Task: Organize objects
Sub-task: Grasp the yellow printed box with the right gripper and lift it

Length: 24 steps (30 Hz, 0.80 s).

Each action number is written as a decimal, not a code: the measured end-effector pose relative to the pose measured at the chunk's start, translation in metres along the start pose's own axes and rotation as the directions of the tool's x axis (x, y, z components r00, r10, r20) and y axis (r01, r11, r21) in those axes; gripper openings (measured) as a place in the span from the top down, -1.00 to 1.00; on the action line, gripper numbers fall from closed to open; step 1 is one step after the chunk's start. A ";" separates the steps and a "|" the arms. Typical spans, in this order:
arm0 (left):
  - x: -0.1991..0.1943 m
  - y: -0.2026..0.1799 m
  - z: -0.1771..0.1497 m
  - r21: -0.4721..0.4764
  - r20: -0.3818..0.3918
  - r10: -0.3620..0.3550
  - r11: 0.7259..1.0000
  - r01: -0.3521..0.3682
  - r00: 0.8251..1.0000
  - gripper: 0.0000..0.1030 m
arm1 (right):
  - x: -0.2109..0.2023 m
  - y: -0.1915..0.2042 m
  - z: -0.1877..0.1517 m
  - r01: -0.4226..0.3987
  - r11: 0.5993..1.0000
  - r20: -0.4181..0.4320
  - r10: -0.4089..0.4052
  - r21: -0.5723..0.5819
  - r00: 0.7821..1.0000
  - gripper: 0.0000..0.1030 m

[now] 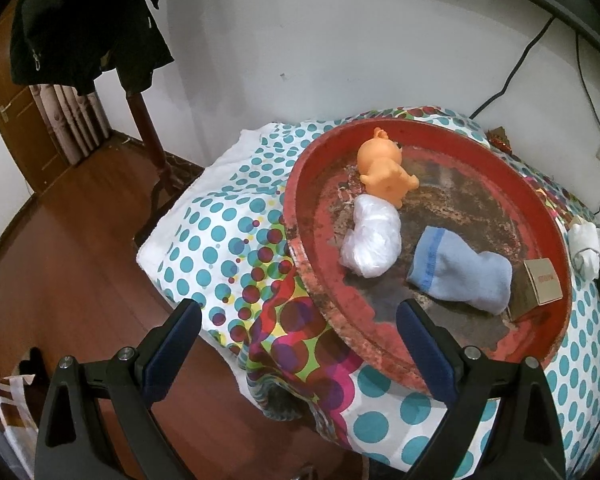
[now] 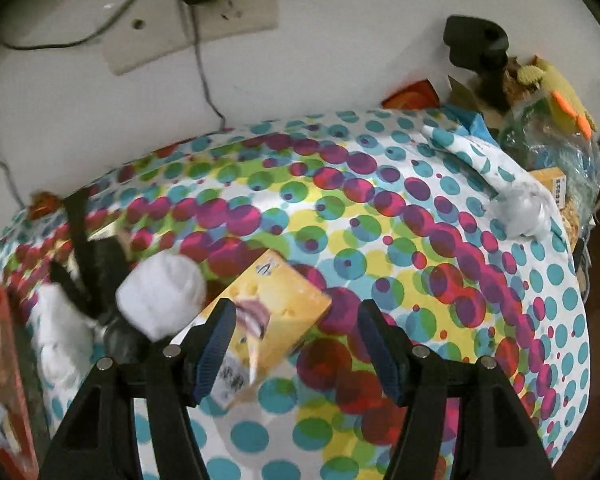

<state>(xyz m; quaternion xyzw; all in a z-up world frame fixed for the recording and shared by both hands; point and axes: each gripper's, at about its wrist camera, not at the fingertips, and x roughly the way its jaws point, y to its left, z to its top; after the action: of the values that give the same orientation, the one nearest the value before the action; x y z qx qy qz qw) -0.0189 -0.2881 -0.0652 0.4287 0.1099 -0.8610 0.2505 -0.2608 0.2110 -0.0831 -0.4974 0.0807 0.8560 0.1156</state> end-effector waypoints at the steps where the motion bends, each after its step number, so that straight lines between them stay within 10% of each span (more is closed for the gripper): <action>1: 0.000 0.000 0.000 0.002 0.001 -0.001 1.000 0.001 1.000 -0.89 | 0.003 0.000 0.001 -0.003 1.000 -0.007 0.003 0.010 1.000 -0.27; 24: 0.004 -0.009 -0.003 0.027 0.001 -0.005 1.000 0.005 1.000 -0.89 | 0.019 0.020 0.005 0.041 0.999 -0.109 -0.042 -0.016 0.993 -0.30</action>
<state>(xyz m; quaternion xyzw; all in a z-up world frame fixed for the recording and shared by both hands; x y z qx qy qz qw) -0.0240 -0.2810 -0.0703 0.4312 0.0992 -0.8633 0.2426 -0.2791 0.1954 -0.0969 -0.5459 0.0708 0.8254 0.1254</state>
